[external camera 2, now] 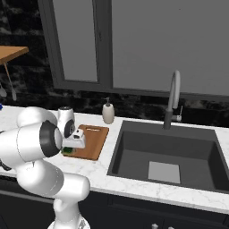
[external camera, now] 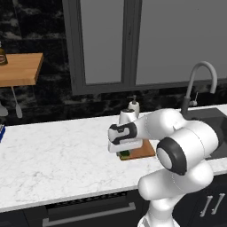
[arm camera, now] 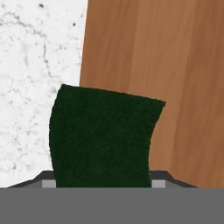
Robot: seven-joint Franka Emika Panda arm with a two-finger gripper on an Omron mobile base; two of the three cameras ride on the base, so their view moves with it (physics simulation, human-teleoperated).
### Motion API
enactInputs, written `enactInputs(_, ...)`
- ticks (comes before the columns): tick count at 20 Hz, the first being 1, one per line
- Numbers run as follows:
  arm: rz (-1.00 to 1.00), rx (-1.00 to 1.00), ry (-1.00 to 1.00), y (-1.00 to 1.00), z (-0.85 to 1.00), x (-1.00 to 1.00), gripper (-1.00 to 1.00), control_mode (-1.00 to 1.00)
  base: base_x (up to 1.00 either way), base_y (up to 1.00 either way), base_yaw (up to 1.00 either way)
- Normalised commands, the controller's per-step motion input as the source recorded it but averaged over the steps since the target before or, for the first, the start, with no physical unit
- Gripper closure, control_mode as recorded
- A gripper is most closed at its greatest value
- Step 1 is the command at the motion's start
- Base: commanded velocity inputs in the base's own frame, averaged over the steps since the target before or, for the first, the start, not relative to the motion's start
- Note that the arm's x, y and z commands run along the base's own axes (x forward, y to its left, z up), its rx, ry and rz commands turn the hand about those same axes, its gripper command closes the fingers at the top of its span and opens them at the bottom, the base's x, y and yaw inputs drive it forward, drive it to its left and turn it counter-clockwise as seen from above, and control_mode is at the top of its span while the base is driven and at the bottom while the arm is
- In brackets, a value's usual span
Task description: Pick up the sponge from the counter and clean the cutting board by briefly scrubbing or pressing down on the cutting board. Once finished, release the sponge.
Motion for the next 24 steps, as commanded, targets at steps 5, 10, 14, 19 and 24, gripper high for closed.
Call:
enactInputs(5,0.00,0.00,-0.03,0.00,-0.08,0.15,1.00,-1.00,0.00,0.00,0.00)
enactInputs(10,0.00,0.00,0.00,0.00,-0.37,0.30,1.00,-1.00,0.00,0.00,0.00)
enactInputs(14,0.00,0.00,-0.01,0.00,-0.09,0.33,1.00,-1.00,0.00,0.00,0.00)
enactInputs(19,0.00,0.00,-0.03,0.00,0.00,0.41,1.00,-1.00,0.00,0.00,0.00)
enactInputs(24,0.00,0.00,0.00,0.00,-0.27,0.35,1.00,-1.00,0.00,0.00,0.00)
